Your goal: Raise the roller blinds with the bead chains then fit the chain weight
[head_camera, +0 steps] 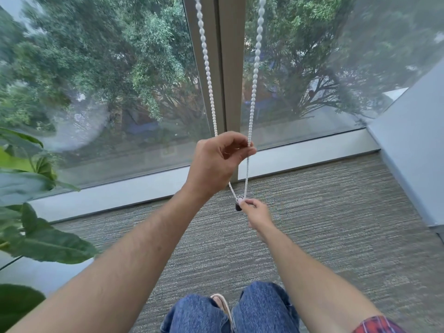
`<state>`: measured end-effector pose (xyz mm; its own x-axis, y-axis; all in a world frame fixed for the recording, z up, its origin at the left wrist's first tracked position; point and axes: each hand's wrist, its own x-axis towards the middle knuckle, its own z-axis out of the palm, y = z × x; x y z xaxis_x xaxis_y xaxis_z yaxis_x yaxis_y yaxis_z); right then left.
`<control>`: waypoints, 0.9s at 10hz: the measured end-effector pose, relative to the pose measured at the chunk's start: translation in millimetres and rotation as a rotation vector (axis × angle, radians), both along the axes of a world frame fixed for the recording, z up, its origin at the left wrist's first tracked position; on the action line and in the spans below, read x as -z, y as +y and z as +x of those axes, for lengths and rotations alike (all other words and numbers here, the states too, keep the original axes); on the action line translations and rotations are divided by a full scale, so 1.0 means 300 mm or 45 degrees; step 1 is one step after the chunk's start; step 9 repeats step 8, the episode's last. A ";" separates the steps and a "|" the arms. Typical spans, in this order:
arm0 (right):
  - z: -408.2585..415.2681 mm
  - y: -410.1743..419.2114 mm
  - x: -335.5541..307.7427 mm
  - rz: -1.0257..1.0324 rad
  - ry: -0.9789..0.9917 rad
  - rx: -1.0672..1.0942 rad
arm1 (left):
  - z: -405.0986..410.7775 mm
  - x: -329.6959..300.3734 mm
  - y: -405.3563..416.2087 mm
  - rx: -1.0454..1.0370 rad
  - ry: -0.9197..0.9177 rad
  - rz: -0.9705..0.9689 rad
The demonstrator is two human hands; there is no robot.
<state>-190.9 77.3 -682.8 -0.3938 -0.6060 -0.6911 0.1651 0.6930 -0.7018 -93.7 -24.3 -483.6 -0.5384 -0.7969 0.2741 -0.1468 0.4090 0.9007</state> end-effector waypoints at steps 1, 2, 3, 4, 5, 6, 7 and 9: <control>-0.002 -0.006 -0.075 -0.026 0.057 -0.097 | 0.015 -0.018 0.012 -0.012 -0.062 0.031; -0.010 -0.025 -0.196 -0.159 0.158 -0.131 | 0.042 -0.043 0.026 -0.005 -0.152 0.074; -0.019 -0.060 -0.361 -0.319 0.293 -0.171 | 0.072 -0.074 0.039 -0.005 -0.269 0.116; -0.026 -0.097 -0.546 -0.493 0.371 -0.231 | 0.096 -0.127 0.038 -0.053 -0.330 0.159; -0.030 -0.132 -0.741 -0.687 0.412 -0.308 | 0.106 -0.218 0.029 -0.091 -0.265 0.247; -0.032 -0.161 -0.913 -0.790 0.524 -0.413 | 0.108 -0.332 0.015 -0.108 -0.203 0.203; -0.047 -0.194 -1.094 -0.821 0.833 -0.541 | 0.126 -0.470 -0.022 -0.139 -0.274 0.160; -0.057 -0.208 -1.242 -0.864 1.127 -0.592 | 0.159 -0.599 -0.039 -0.169 -0.349 -0.019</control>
